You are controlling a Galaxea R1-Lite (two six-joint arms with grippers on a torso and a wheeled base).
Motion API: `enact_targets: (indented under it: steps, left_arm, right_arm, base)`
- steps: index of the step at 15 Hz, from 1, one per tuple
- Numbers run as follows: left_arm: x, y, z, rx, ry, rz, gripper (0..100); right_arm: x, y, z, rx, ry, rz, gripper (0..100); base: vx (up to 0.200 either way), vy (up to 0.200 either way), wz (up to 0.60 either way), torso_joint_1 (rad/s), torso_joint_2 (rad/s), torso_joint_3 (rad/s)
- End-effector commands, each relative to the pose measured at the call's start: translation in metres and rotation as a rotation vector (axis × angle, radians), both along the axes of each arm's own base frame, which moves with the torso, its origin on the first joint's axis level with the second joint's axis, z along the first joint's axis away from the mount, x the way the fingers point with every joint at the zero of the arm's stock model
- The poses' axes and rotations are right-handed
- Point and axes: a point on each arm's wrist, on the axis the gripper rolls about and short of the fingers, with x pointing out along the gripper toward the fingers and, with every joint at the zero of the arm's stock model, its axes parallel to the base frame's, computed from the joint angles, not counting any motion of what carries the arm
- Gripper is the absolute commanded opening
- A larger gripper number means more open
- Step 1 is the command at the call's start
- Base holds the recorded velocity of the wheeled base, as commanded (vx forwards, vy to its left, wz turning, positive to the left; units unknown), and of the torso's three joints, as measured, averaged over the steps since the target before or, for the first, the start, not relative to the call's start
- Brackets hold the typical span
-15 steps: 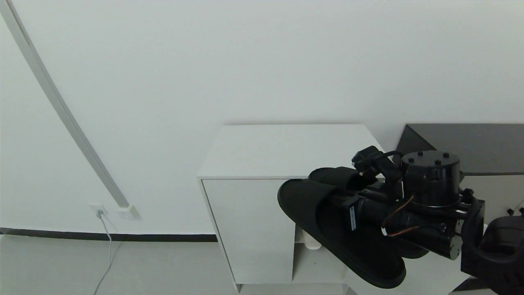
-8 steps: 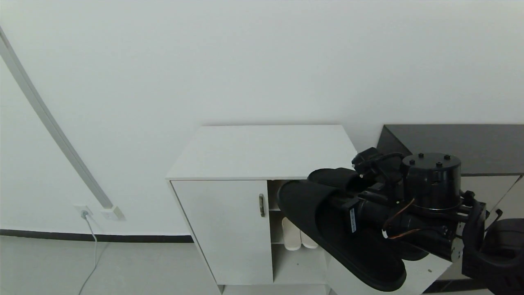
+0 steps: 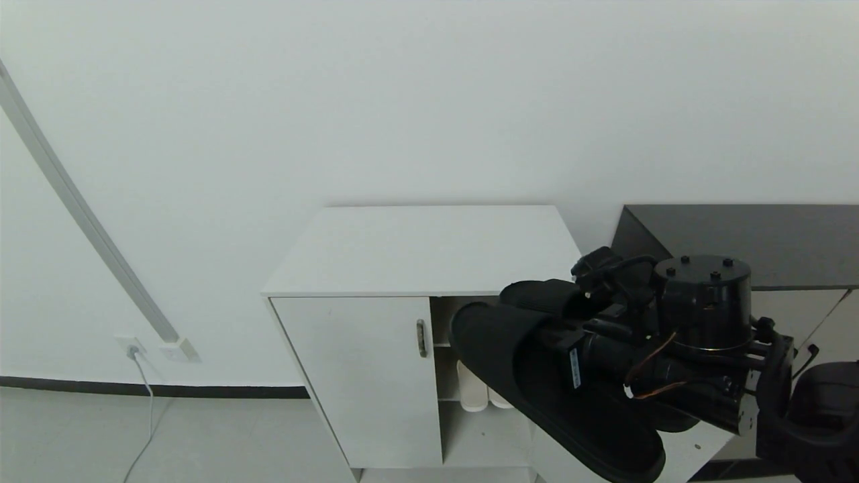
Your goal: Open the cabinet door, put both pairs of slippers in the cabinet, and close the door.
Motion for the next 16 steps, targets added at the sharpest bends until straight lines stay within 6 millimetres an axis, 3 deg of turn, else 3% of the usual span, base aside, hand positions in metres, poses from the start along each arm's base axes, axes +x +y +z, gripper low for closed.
enact_targets:
  steps: [1,10,16]
  left_arm:
    - [0.0000,0.0000,0.0000,0.000,0.000,0.002,0]
    - [0.0000,0.0000,0.0000,0.000,0.000,0.002,0]
    - [0.0000,0.0000,0.0000,0.001,0.000,0.002,0]
  right_arm:
    - [-0.0002,0.0008,0.0000,0.003,-0.006,-0.001,0]
    - [-0.0034,0.0028,-0.0062,0.001,-0.004,0.011,0]
    - [-0.0043,0.0039,-0.0065,0.004,-0.007,0.015,0]
  base:
    - [0.000,0.000,0.00,0.000,0.00,0.000]
    - [0.000,0.000,0.00,0.000,0.00,0.000]
    - [0.000,0.000,0.00,-0.148,0.35,0.199]
